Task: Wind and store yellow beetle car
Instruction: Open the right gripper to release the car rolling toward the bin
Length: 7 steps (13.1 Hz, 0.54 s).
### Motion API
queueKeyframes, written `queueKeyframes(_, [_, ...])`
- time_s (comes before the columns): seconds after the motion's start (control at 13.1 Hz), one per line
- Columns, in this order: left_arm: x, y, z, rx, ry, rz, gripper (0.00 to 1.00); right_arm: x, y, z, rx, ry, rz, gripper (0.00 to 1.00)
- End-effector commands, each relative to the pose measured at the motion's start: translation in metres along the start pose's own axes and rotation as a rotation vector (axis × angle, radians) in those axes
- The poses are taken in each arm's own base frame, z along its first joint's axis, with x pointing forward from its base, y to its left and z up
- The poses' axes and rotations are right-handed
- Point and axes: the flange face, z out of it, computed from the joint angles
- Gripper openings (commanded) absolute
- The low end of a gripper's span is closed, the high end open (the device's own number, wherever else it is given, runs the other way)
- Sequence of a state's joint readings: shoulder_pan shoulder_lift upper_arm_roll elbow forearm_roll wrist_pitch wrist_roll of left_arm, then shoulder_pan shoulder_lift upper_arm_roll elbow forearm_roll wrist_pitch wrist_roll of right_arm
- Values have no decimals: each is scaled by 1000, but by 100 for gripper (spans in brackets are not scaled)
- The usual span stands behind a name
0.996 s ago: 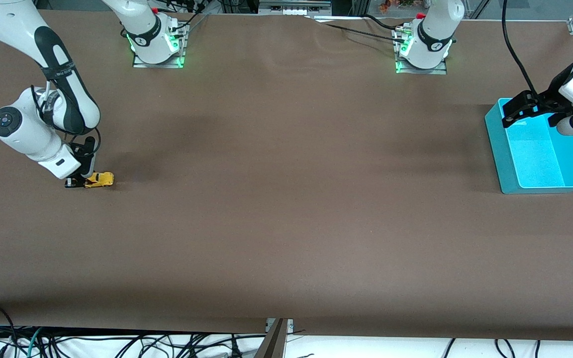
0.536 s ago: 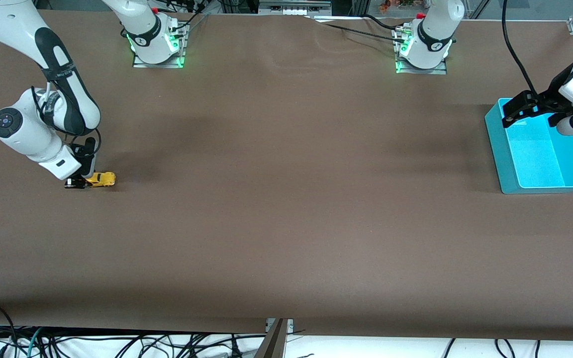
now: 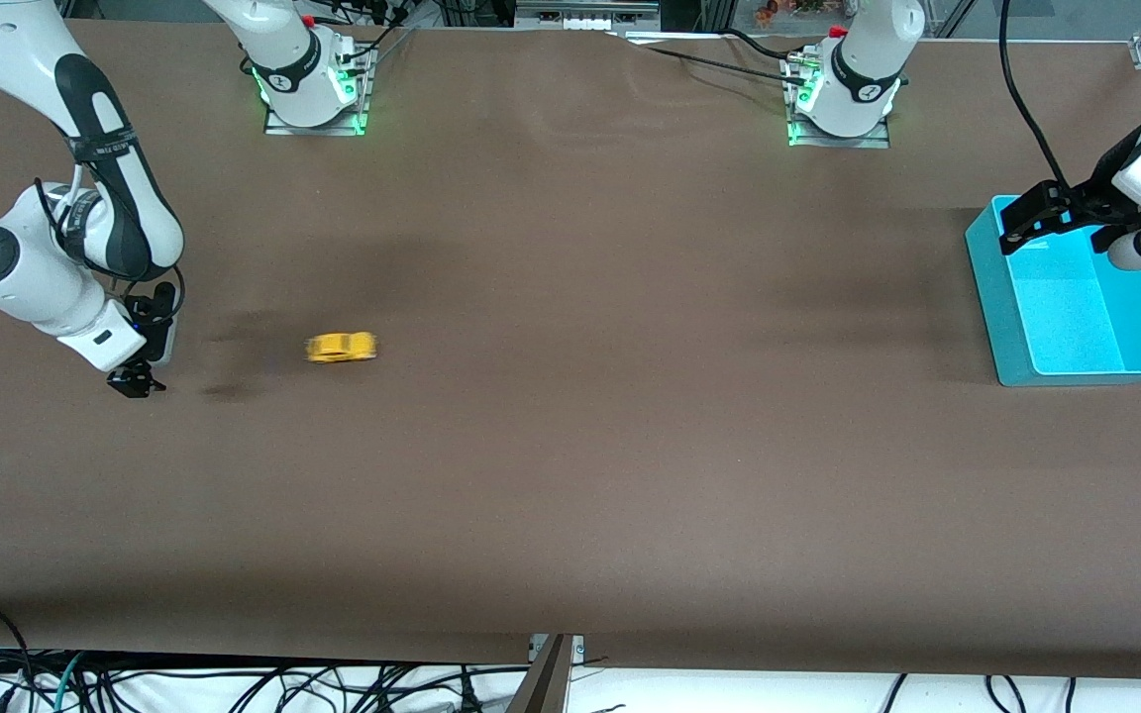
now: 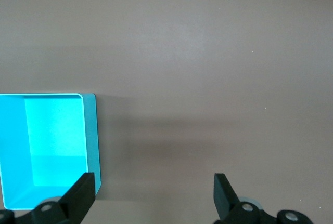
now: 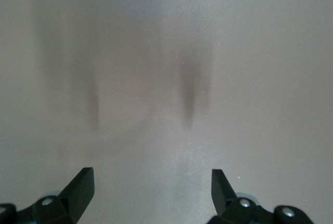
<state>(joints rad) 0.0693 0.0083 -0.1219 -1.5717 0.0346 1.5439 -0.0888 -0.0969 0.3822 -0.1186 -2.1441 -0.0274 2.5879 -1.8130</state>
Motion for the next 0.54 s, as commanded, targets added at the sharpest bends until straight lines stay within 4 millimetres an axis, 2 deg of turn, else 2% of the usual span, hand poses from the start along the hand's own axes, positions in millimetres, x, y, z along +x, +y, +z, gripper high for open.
queueKeyframes(0.0, [-2,-2,0,3,-5,8,100,-2,4,-7,-1,7,-3,99])
queueKeyframes(0.15, [-2,-2,0,3,-7,8,100,-3,6,-11,10,13,6,99])
queueKeyframes(0.46, [-2,-2,1,3,-7,9,100,-7,23,-31,11,45,93,99])
